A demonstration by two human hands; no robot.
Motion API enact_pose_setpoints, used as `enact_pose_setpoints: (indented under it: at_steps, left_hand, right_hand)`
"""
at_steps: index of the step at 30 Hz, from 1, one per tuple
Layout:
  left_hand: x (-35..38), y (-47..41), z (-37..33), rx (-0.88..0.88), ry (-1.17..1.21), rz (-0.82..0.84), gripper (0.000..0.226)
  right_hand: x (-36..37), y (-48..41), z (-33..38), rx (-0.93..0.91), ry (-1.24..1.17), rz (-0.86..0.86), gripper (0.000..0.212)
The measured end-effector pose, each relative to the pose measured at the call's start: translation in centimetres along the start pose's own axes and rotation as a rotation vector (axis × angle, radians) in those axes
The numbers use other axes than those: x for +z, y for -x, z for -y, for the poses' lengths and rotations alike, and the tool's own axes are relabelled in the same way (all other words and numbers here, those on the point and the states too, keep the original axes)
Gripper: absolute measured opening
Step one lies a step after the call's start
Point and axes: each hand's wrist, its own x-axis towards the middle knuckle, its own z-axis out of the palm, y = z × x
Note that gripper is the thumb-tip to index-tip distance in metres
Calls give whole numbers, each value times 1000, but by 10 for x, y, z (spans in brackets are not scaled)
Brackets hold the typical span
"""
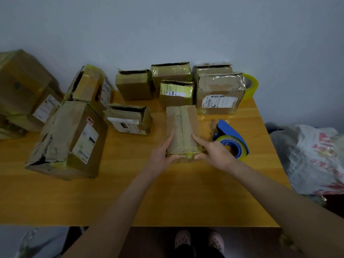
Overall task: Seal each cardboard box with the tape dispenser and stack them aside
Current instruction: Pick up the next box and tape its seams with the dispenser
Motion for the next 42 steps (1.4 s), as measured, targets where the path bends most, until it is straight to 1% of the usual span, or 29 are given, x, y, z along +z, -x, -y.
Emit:
enact_pose_setpoints:
  at_steps: [2,4,6,8,10,12,13,14,15,16,17,19,20,21,22,24,25,26,27,31,33,35,38,39,40,42]
  left_hand:
    - [2,1,1,16,0,-12,83]
    - [1,1,0,11,6,-5,82]
    - [-4,1,-3,-7,16,39,81]
    - [-10,1,-8,-57,35,62,76]
    - [-16,-1,-16,-130,39,2,67]
    - [-26,-6,-23,-198,-90,-98,67]
    - [-31,-10,-24,-233,-210,-111,73]
    - [-35,-13,-24,-259,-335,-89,82]
    - [-37,-15,-26,-275,-438,-36,94]
    - [-36,-16,-30,-278,-516,31,105]
    - [-31,-17,-35,-270,-578,95,114]
    - [-19,-18,-41,-236,-678,195,122]
    - [-15,-18,-41,-217,-720,224,122]
    - [-15,-18,-39,-194,-756,244,121]
    - [-19,-16,-36,-159,-788,265,118]
    - [-32,-11,-26,-37,-849,334,114]
    - [-38,-7,-21,27,-871,376,113]
    - [-43,-2,-17,71,-880,408,113]
    - [-46,1,-14,90,-878,425,112]
    - [-42,7,-18,27,-752,355,111]
    - [-37,4,-22,8,-765,349,108]
    - [-39,-1,-23,23,-804,382,102]
    - [-51,-8,-23,149,-877,412,86]
    - [-54,-8,-24,188,-907,395,82]
    - [-54,-8,-26,204,-909,345,80]
    - [-42,-3,-34,135,-809,152,71]
  right_hand:
    - [7,0,-1,15,55,-25,83]
    - [14,3,-1,40,72,12,95]
    - [13,5,2,65,8,40,105]
    - [11,6,12,84,-72,-7,104]
    - [12,10,26,66,-101,-10,95]
    - [17,19,44,-34,-65,102,78]
    - [19,23,52,-101,-42,152,67]
    - [19,26,57,-147,-33,159,53]
    - [16,27,58,-159,-39,122,38]
    - [11,28,56,-132,-53,61,27]
    - [4,27,48,-74,-56,-11,20]
    - [-13,26,23,105,-44,-203,18]
    - [-23,24,7,215,-47,-302,18]
    - [-31,22,-9,332,-48,-363,21]
    - [-39,20,-24,449,-27,-362,32]
    - [-46,16,-46,619,20,-193,61]
    - [-46,13,-53,662,12,-104,67]
    - [-44,10,-58,684,-12,-45,66]
    - [-41,7,-61,695,-32,-26,60]
    - [-40,-2,-73,701,-88,-64,32]
    - [-41,-2,-79,715,-155,-52,30]
    - [-43,-2,-83,720,-232,-56,30]
    - [-48,1,-81,706,-397,-60,28]
    - [-50,3,-80,709,-459,-66,26]
    - [-53,4,-80,714,-531,-76,22]
    - [-60,8,-79,730,-704,-92,11]
